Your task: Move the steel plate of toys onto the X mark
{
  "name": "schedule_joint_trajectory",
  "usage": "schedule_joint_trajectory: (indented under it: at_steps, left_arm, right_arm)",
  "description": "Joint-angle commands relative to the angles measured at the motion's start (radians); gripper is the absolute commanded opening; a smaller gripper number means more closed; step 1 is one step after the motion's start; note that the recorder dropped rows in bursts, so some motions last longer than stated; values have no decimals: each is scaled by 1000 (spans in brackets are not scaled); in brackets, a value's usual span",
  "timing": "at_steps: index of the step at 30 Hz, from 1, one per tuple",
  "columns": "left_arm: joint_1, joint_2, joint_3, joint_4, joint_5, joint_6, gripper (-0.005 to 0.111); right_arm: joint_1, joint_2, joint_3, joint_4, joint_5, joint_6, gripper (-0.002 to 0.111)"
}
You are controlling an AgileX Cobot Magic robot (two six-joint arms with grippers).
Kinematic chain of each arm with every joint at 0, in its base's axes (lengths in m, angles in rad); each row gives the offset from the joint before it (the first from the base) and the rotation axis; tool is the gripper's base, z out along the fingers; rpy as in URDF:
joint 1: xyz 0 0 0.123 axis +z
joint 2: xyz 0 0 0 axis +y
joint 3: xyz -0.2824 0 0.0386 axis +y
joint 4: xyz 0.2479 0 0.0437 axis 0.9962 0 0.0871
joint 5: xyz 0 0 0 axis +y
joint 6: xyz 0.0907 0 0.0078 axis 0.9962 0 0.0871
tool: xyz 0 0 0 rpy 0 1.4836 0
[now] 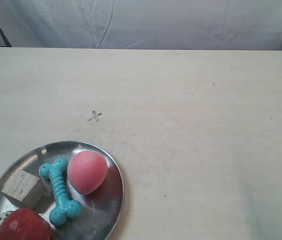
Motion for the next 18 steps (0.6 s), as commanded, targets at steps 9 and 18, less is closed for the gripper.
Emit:
schedule_joint_trajectory:
  at_steps: [9,18]
  left_arm:
    - [6,-6,4,-69,-329,-295,0]
    - [6,-6,4,-69,-494,-520,0]
  right_arm:
    - [-7,-6,5,6,-11,-4,-1]
    - [-7,-6,5,177,-203,-1,-1]
